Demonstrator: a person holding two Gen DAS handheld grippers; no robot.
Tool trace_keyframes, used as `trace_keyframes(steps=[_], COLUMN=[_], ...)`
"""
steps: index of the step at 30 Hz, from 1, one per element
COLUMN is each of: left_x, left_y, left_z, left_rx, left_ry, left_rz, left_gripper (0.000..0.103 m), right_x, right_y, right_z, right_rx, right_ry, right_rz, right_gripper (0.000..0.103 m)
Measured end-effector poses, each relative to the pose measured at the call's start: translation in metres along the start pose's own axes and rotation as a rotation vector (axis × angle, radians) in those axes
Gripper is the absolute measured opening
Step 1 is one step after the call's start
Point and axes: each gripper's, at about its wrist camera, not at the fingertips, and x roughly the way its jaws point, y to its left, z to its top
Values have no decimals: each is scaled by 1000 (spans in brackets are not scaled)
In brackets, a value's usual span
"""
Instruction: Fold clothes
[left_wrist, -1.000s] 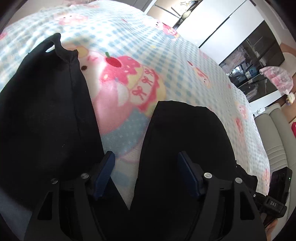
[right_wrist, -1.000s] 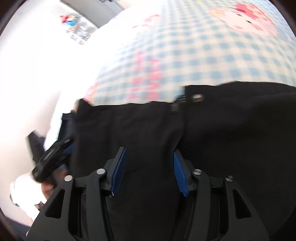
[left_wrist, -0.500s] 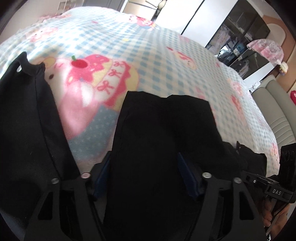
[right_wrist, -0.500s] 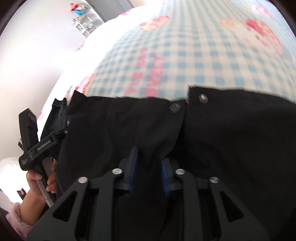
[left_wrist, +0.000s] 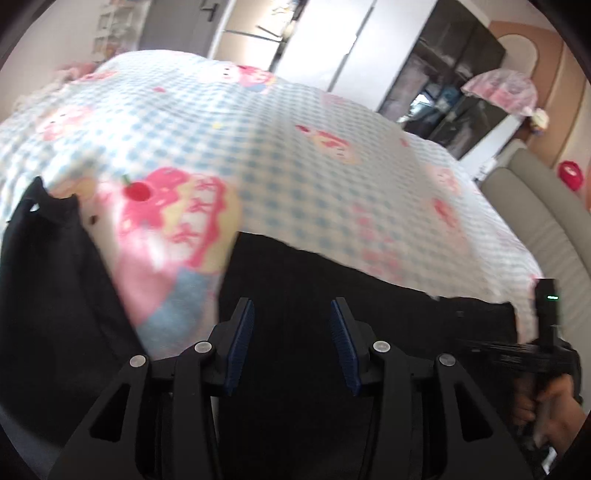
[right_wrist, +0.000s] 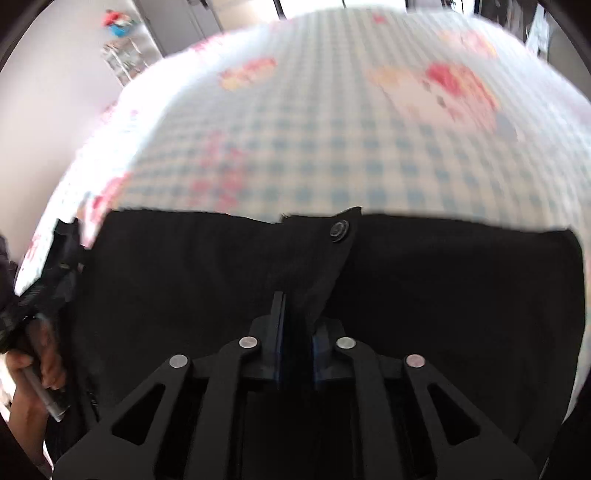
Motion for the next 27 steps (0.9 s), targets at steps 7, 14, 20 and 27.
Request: trace_keyframes(steps=[7, 14, 20, 27], left_x=[-41, -90, -156, -167], left_y=[-135, -229, -259, -244], left_z=[-73, -176, -242, -307], left_rx=[474, 612, 529, 354], left_ry=[293, 344, 285, 332], left_rz=[-59, 41, 31, 51], left_gripper=[53, 61, 62, 45], right_x=[-111, -213, -246, -236], right_y=[3, 5, 2, -4], right_z=[-49, -166, -310, -405], right_rx=[-68, -119, -116, -18], right_ry=[-15, -35, 24, 44], right_rz=[95, 111, 53, 141], right_gripper=[38, 37, 55, 72])
